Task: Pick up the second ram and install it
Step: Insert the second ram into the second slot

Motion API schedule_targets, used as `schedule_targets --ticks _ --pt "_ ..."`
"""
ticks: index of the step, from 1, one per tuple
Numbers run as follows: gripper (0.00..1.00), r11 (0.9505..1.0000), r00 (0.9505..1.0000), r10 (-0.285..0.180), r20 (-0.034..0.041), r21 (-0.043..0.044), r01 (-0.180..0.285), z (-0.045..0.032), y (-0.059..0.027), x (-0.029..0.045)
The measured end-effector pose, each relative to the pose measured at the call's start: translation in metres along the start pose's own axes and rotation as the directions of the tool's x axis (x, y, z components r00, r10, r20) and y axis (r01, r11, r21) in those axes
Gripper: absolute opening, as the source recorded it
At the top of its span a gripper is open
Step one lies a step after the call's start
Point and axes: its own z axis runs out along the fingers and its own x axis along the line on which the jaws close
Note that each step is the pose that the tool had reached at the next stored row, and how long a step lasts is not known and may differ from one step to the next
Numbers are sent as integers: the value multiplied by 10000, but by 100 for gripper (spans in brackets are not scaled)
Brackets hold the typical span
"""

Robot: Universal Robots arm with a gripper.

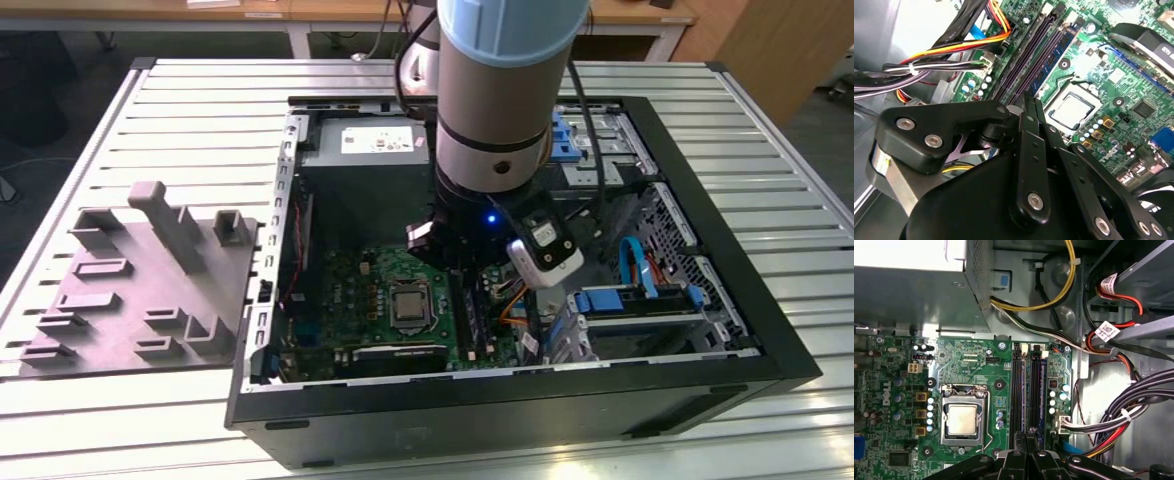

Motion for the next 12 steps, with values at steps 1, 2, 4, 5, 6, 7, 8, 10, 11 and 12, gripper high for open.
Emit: schedule_targets --ticks 1,2,4,5,6,7,8,10,11,12 --pt "11 10000 10000 1 1 2 -1 8 -1 1" --pt "11 10000 10000 1 2 -2 -1 20 -1 3" --pt "11 10000 10000 1 4 -5 -1 39 -1 6" --pt "11 10000 10000 1 3 -4 -1 40 -2 7" --pt "11 10000 10000 1 3 -3 -1 40 -2 7" --pt "11 10000 10000 0 3 -3 0 40 -2 7" --pt "11 10000 10000 0 4 -5 0 44 -2 7" --pt "11 10000 10000 1 4 -6 -1 64 -2 8" --pt "11 10000 10000 0 3 -5 0 73 -2 8" --pt "11 10000 10000 0 4 -6 0 83 -3 9"
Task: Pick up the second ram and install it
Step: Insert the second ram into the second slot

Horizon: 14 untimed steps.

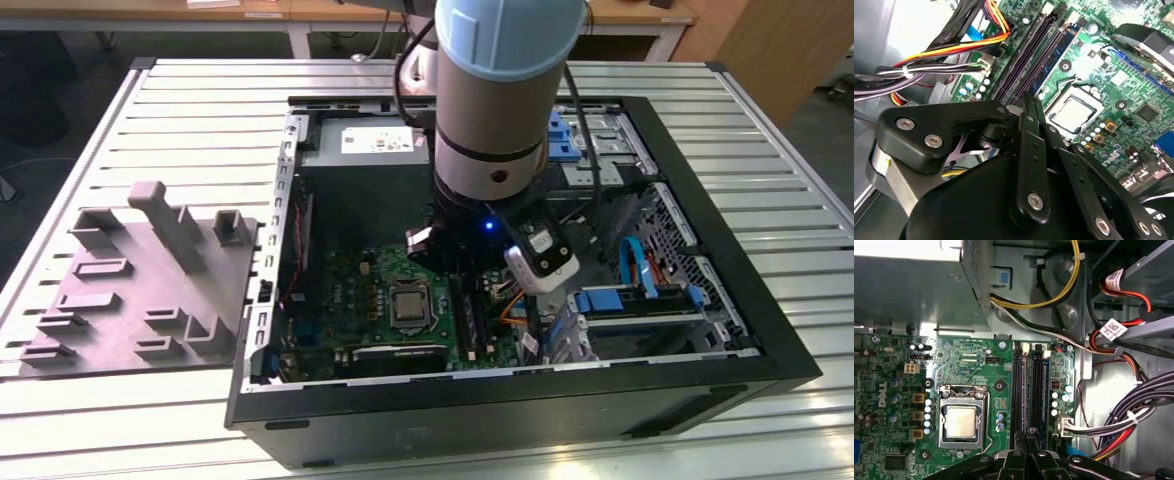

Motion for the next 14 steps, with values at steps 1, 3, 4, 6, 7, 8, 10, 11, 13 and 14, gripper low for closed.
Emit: schedule_targets --ticks 1,3,4,6,7,8,10,11,13,14 --pt "11 10000 10000 1 0 0 -1 9 0 1" --pt "11 10000 10000 0 -1 2 0 14 -1 1" --pt "11 10000 10000 2 0 -31 -2 14 -1 2" --pt "11 9998 10000 9 8 -186 -9 16 -1 2" --pt "11 9998 10000 11 9 -214 -11 16 0 2" --pt "11 9998 10000 11 10 -219 -11 17 0 2" --pt "11 9998 10000 13 10 -220 -13 23 -5 5" --pt "11 9998 10000 14 10 -220 -14 27 -7 9" --pt "11 9998 10000 17 9 -219 -16 37 -10 18" --pt "11 9998 10000 17 9 -218 -17 40 -10 23"
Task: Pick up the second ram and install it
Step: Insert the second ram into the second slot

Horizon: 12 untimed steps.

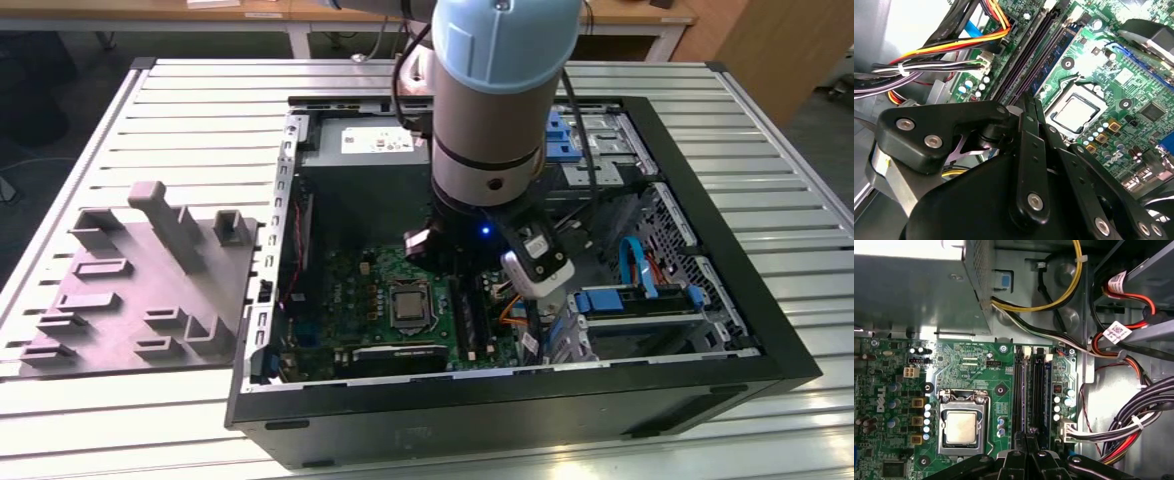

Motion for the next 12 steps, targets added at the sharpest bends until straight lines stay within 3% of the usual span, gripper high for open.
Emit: schedule_targets --ticks 12 --pt "11 10000 10000 0 0 1 0 36 -3 -3"
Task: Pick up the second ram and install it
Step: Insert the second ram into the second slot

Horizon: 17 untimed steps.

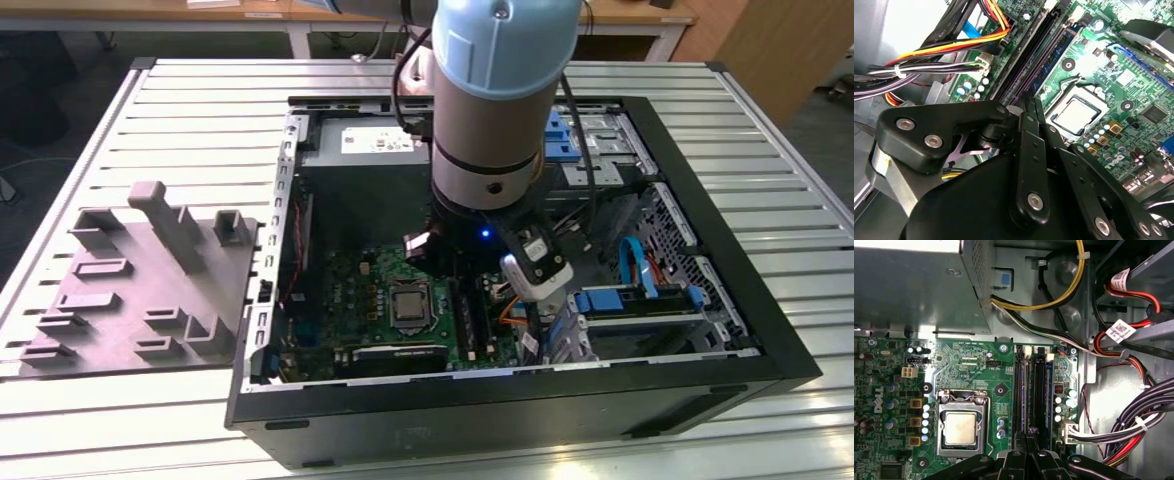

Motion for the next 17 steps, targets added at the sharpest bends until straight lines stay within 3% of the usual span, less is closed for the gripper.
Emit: schedule_targets --ticks 4,6,7,17 --pt "11 10000 10000 1 0 -1 -1 0 0 -1" --pt "11 9999 10000 3 10 -108 -3 2 0 0" --pt "11 9999 10000 4 11 -119 -4 2 1 -1" --pt "11 9999 10000 4 10 -119 -4 2 -23 5"
